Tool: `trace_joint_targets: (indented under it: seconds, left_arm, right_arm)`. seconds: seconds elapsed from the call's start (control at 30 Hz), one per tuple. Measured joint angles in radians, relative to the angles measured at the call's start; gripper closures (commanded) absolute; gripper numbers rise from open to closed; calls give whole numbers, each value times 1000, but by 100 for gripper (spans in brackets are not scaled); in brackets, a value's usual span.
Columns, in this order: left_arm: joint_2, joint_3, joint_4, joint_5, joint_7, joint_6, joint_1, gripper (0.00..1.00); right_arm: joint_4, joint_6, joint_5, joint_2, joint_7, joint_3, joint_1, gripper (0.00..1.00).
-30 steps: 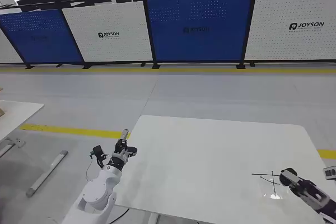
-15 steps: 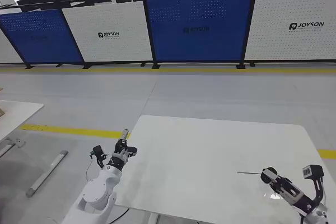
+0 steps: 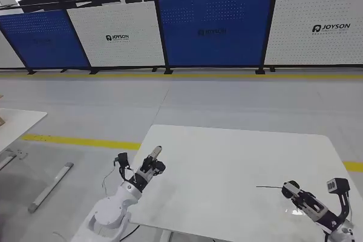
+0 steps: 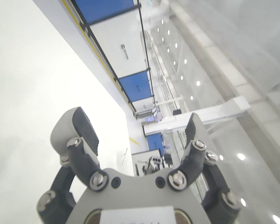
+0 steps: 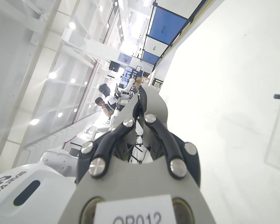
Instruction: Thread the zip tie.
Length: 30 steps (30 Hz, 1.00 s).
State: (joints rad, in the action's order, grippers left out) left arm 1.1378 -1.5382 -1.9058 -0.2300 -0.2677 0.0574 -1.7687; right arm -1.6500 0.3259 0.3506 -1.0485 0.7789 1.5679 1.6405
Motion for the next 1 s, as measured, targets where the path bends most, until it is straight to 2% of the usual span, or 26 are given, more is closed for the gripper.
trace_joint_targets:
  seconds: [0.03, 0.13, 0.23, 0.57, 0.7, 0.87, 1.0]
  left_arm:
    - [-2, 9, -8, 17, -35, 8, -9, 0]
    - [-2, 51, -4, 68, -81, 17, -18, 0]
    - [-1, 86, 21, 110, -77, 21, -12, 0]
    - [0, 86, 21, 107, -75, 21, -11, 0]
    - [2, 91, 12, 63, -76, 3, 11, 0]
    - [-1, 129, -3, 66, -165, -39, 49, 0]
    - [0, 174, 11, 81, -204, -67, 75, 0]
  right_arm:
    - [0, 0, 0, 0, 0, 0, 0, 100]
    - [0, 0, 0, 0, 0, 0, 0, 100]
    - [0, 0, 0, 0, 0, 0, 0, 100]
    - [-1, -1, 0, 0, -3, -1, 0, 100]
    - [-23, 13, 20, -8, -40, -37, -1, 100]
    - [-63, 14, -36, -26, -144, -113, -7, 100]
    - [-62, 14, -86, -36, -186, -157, -14, 100]
